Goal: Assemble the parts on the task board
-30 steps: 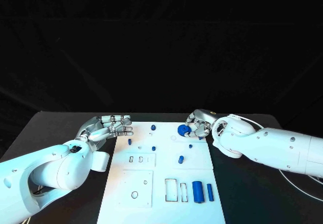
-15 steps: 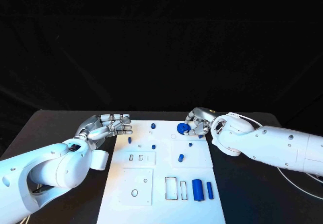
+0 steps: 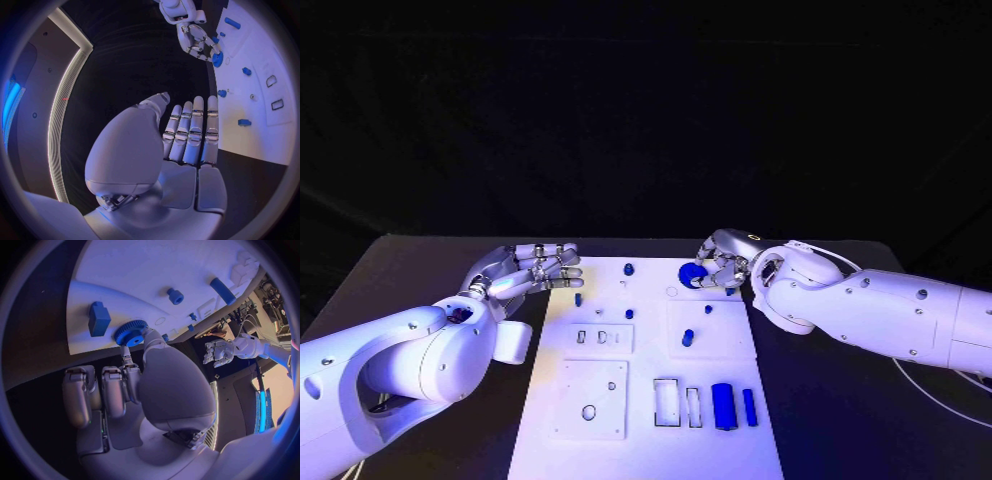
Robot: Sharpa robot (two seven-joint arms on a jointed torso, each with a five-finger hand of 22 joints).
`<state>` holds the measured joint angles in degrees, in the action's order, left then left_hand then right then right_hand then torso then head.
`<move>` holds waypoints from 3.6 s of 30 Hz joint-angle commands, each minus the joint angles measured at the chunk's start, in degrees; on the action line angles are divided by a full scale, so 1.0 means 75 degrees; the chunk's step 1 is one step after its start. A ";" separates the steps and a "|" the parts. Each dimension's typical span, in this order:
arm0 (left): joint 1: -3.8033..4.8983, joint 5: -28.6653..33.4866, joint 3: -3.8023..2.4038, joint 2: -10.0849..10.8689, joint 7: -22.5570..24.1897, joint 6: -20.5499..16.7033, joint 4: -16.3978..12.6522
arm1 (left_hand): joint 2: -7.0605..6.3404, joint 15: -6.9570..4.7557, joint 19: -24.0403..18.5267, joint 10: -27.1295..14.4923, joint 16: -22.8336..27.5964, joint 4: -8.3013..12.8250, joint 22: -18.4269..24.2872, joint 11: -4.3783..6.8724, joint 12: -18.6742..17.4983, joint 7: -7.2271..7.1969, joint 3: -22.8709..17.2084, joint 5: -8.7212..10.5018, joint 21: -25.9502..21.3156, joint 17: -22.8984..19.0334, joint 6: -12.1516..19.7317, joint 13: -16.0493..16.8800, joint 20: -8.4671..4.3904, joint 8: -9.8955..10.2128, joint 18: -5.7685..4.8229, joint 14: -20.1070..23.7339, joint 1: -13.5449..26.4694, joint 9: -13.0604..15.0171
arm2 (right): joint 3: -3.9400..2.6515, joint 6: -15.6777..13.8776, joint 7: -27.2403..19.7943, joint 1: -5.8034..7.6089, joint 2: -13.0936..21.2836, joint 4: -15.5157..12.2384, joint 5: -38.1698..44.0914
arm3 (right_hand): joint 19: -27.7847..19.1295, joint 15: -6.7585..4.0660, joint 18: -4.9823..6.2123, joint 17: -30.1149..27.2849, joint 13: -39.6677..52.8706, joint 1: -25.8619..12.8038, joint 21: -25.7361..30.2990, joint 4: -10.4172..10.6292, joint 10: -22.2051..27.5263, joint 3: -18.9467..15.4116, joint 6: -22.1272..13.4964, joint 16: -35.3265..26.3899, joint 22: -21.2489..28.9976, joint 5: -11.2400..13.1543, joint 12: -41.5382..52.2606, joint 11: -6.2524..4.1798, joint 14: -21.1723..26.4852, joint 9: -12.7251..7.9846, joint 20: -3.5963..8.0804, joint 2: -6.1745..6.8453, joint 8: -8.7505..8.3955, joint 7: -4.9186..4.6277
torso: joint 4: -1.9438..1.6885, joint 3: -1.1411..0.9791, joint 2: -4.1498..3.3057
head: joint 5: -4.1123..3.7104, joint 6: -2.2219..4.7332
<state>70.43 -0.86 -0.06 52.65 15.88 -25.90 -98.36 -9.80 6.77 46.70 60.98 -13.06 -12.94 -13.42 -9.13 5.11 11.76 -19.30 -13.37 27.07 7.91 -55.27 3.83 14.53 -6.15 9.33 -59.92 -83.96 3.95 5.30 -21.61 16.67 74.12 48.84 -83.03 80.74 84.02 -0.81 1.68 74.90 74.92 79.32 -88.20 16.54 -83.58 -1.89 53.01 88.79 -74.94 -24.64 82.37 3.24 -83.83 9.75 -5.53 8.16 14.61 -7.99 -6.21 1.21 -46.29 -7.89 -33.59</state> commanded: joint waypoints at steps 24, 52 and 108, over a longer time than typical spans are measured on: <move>0.0004 -0.0024 -0.0005 0.0013 -0.0030 0.0147 -0.0018 | 0.0010 0.0034 -0.0082 -0.0034 0.0043 0.0046 -0.0015 -0.0028 -0.0036 0.0047 0.0000 0.0028 0.0046 0.0014 0.0008 -0.0002 0.0014 0.0053 0.0125 0.0022 0.0016 -0.0009 | 0.0001 -0.0052 0.0294 -0.0005 -0.0167 0.0012 0.1575 | 0.0666 -0.0004 -0.0177 0.1781 0.1120 0.0056 -0.0117 -0.0092 -0.0208 -0.0015 0.0145 0.0064 -0.1854 0.0184 0.0164 -0.0029 -0.0768 -0.0004 0.0003 0.0047 0.0064 0.0044 | -0.0003 0.0002 -0.0002 | -0.0018 -0.0013; 0.0004 -0.0024 -0.0005 0.0030 -0.0076 0.0146 0.0005 | 0.0022 0.0040 -0.0109 -0.0042 0.0057 0.0049 -0.0019 -0.0034 -0.0054 0.0053 -0.0002 0.0028 0.0052 0.0015 0.0014 -0.0002 0.0021 0.0068 0.0121 0.0032 0.0021 -0.0010 | 0.0003 0.0099 0.0353 -0.0014 -0.0140 0.0002 0.1730 | 0.0714 -0.0001 -0.0194 0.1840 0.1162 -0.0139 -0.0161 -0.0002 -0.0217 0.0169 0.0182 0.0089 -0.1915 0.0461 0.0173 -0.0019 -0.0781 -0.0104 0.0013 0.0201 -0.0128 0.0032 | -0.0005 -0.0004 0.0000 | -0.0033 -0.0013; 0.0004 -0.0024 -0.0005 0.0049 -0.0141 0.0191 0.0038 | 0.0037 0.0062 -0.0204 -0.0073 0.0108 0.0049 -0.0030 -0.0054 -0.0109 0.0070 0.0017 0.0028 0.0065 0.0019 0.0033 0.0000 0.0050 0.0118 0.0114 0.0070 0.0059 -0.0009 | 0.0002 -0.0497 0.0093 -0.0043 -0.0160 -0.0213 0.1656 | 0.0797 -0.0110 -0.0224 0.1950 0.1375 0.0398 -0.0240 -0.0098 -0.0371 0.1312 0.0812 0.0134 -0.2008 0.1588 0.0342 -0.0151 -0.0808 -0.0140 0.0104 -0.0231 -0.0201 0.0175 | -0.0012 0.0002 -0.0001 | -0.0016 -0.0041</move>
<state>70.44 -0.87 -0.06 53.09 14.71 -25.58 -98.00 -9.80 6.97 45.47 60.78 -12.63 -12.78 -13.60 -9.33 4.62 11.96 -19.14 -13.37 27.29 7.96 -55.06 3.83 14.94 -5.60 9.33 -59.72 -83.96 3.95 5.32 -23.33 17.97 73.80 47.67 -84.19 91.18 84.02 -1.35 0.81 74.95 74.92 82.44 -89.76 15.80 -83.99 7.69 57.95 89.45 -74.91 -12.49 84.74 2.40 -83.93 8.66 -5.11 5.69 12.87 -7.56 -6.25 1.20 -46.30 -8.07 -33.88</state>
